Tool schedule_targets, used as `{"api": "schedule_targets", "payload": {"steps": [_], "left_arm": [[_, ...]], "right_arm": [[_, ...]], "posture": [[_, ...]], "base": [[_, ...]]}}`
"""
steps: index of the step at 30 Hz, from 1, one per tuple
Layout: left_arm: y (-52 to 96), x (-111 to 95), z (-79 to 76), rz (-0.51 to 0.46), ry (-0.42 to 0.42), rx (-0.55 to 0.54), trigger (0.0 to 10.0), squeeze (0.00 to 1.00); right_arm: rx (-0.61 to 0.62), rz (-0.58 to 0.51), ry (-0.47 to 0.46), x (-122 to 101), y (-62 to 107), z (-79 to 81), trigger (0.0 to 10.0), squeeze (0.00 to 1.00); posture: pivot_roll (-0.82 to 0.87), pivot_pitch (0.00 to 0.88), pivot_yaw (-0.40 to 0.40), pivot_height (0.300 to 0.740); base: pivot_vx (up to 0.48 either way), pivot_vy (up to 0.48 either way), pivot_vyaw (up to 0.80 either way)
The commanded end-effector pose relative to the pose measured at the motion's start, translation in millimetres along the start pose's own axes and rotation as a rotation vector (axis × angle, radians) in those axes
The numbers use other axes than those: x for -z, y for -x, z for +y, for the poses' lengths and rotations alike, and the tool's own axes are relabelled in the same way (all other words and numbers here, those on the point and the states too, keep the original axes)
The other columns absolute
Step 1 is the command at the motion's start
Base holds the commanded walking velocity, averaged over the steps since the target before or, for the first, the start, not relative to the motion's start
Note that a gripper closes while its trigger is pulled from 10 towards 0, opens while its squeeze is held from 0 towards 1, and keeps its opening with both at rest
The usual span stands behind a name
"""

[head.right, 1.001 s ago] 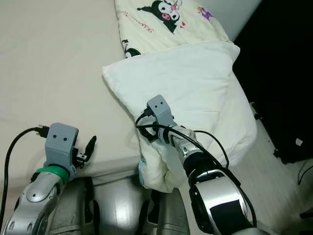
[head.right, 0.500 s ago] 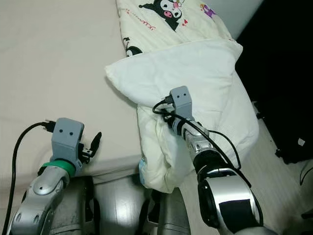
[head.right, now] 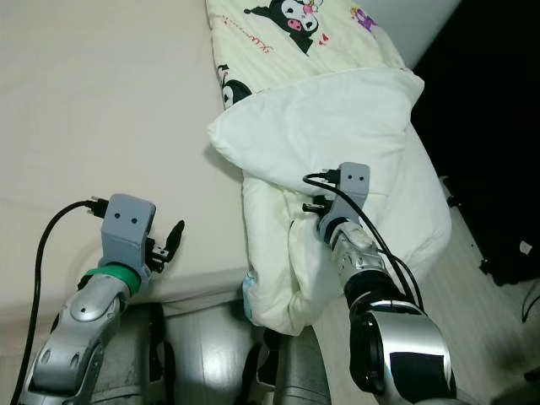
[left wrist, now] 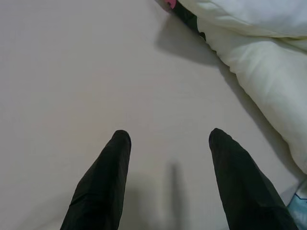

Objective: Clean up the room

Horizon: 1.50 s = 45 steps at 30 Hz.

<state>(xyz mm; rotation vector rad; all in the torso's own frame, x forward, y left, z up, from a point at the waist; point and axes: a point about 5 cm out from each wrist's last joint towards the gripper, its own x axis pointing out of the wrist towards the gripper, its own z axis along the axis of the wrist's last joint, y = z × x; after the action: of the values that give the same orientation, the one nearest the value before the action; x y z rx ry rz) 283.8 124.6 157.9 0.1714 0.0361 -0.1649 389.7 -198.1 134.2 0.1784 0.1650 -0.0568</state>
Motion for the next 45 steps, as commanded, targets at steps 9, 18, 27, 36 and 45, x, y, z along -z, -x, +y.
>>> {"api": "schedule_targets", "payload": {"steps": [9,18,27,36,45], "left_arm": [[-5.2,8,-14.9,0.02,0.006,0.082,10.0,0.0],[-8.5,9,-18.9,0.024,0.002,0.118,10.0,0.0],[-13.6,8,-20.0,0.019,-0.012,0.146,10.0,0.0],[-13.2,10,-20.4,0.018,-0.01,0.142,10.0,0.0],[-13.9,11,-21.0,0.018,-0.008,0.144,10.0,0.0]], "right_arm": [[0.499,-0.203,-0.092,13,43.6,-100.0,0.0,0.0],[0.739,-0.237,-0.117,54,95.8,-129.5,0.0,0.0],[1.068,0.032,-0.307,150,162.9,-153.1,0.0,0.0],[1.067,-0.046,-0.221,120,155.2,-162.0,10.0,1.0],[1.186,-0.03,-0.195,130,181.1,-177.3,10.0,0.0]], "posture": [[0.13,0.238,-0.056,0.599],[0.1,0.236,-0.047,0.599],[0.08,0.231,-0.026,0.599],[0.08,0.229,-0.029,0.599],[0.08,0.228,-0.032,0.599]], "base": [[0.0,0.0,0.0],[0.0,0.0,0.0],[0.0,0.0,0.0],[0.0,0.0,0.0],[0.0,0.0,0.0]]}}
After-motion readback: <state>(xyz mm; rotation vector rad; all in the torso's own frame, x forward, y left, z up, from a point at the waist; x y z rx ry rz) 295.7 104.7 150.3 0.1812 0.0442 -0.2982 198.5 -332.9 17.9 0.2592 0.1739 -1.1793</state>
